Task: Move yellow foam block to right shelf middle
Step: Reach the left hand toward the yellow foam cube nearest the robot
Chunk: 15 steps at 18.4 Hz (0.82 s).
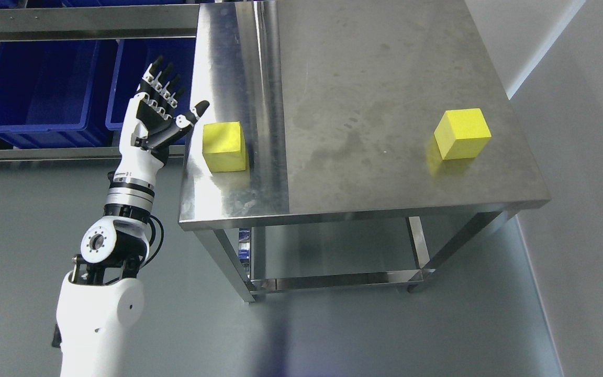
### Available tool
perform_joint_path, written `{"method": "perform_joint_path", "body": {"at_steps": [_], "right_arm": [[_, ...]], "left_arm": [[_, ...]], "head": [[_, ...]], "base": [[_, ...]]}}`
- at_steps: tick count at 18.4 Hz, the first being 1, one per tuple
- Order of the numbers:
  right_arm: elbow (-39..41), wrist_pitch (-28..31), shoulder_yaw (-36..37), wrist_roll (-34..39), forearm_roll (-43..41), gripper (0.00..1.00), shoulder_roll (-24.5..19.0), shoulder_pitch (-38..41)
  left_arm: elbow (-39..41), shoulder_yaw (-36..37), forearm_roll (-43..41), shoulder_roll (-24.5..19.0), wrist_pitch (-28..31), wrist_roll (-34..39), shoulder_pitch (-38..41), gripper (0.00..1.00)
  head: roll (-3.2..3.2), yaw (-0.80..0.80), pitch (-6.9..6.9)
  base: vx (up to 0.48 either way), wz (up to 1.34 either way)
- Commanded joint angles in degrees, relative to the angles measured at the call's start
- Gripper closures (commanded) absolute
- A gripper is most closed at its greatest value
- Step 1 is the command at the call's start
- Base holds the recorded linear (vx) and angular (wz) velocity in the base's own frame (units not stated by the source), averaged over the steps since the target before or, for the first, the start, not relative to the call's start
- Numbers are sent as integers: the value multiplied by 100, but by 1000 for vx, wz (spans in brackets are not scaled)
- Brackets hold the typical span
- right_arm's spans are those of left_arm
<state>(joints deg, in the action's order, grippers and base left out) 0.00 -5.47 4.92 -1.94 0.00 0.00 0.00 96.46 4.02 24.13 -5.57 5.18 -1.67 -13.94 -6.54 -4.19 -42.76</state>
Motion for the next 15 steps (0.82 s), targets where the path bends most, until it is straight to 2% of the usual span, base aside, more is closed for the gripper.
{"method": "perform_joint_path", "body": {"at_steps": [1, 6, 12, 15], "right_arm": [[100, 2, 0, 1, 18, 0, 100, 9], [100, 2, 0, 1, 18, 0, 100, 9], [100, -7, 0, 1, 18, 0, 100, 9], [100, 2, 0, 1, 18, 0, 100, 9]], "left_arm": [[206, 749, -13, -770, 54, -280, -83, 4], [215, 776, -14, -1183, 45, -1089, -109, 4], [215, 776, -22, -1631, 27, -1125, -92, 4], [137, 758, -258, -1676, 36, -1116, -74, 3]], "head": [[0, 0, 0], [0, 0, 0], [0, 0, 0], [0, 0, 0]], "base": [[0, 0], [-4, 11], [-34, 131], [0, 25]]}}
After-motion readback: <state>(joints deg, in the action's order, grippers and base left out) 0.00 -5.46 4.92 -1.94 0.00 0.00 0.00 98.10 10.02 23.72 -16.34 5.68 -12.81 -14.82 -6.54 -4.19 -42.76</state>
